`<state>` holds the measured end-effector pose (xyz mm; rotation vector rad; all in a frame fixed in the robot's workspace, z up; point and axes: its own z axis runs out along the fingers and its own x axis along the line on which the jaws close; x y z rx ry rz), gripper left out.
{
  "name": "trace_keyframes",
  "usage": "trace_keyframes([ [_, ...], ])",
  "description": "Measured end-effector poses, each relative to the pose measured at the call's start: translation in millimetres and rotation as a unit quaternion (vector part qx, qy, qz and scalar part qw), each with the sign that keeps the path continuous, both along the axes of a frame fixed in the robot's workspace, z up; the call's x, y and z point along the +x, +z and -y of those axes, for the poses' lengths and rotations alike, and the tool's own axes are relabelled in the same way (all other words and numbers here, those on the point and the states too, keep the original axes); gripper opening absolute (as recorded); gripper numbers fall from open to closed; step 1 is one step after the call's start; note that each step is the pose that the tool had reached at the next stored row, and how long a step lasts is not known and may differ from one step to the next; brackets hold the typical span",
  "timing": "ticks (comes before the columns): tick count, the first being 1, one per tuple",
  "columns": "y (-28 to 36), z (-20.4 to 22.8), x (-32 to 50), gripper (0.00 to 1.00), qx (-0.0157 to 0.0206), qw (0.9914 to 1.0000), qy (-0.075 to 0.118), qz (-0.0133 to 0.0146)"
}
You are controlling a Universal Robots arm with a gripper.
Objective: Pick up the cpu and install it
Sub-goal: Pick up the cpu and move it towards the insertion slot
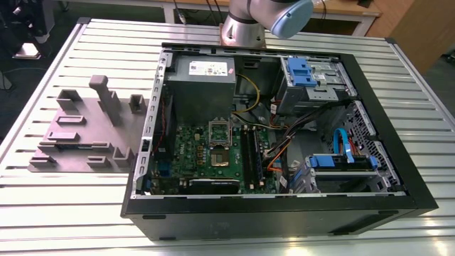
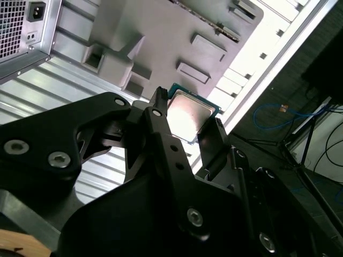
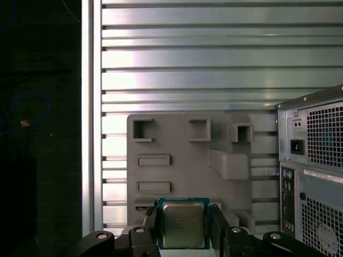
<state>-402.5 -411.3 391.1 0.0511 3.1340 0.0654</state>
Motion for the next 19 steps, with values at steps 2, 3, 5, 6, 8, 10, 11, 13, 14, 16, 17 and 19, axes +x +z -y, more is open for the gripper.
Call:
trace_keyframes([
  [2,0.0,0.0,0.9,0.47,0.0,1.0,0.0,0.0],
  [3,0.0,0.0,1.4,0.47,0.0,1.0,0.0,0.0],
  [5,0.0,0.0,2.3,0.47,0.0,1.0,0.0,0.0],
  [6,0.0,0.0,2.8,0.47,0.0,1.0,0.0,0.0],
  [8,0.0,0.0,3.6,0.47,0.0,1.0,0.0,0.0],
  [10,0.0,0.0,4.6,0.47,0.0,1.0,0.0,0.0],
  [11,0.0,0.0,5.0,0.47,0.0,1.0,0.0,0.0],
  [13,0.0,0.0,5.9,0.47,0.0,1.0,0.0,0.0],
  [14,0.0,0.0,6.4,0.47,0.0,1.0,0.0,0.0],
  [16,0.0,0.0,7.3,0.47,0.0,1.0,0.0,0.0],
  [17,0.0,0.0,7.8,0.47,0.0,1.0,0.0,0.0],
  [19,0.0,0.0,8.8,0.47,0.0,1.0,0.0,0.0],
])
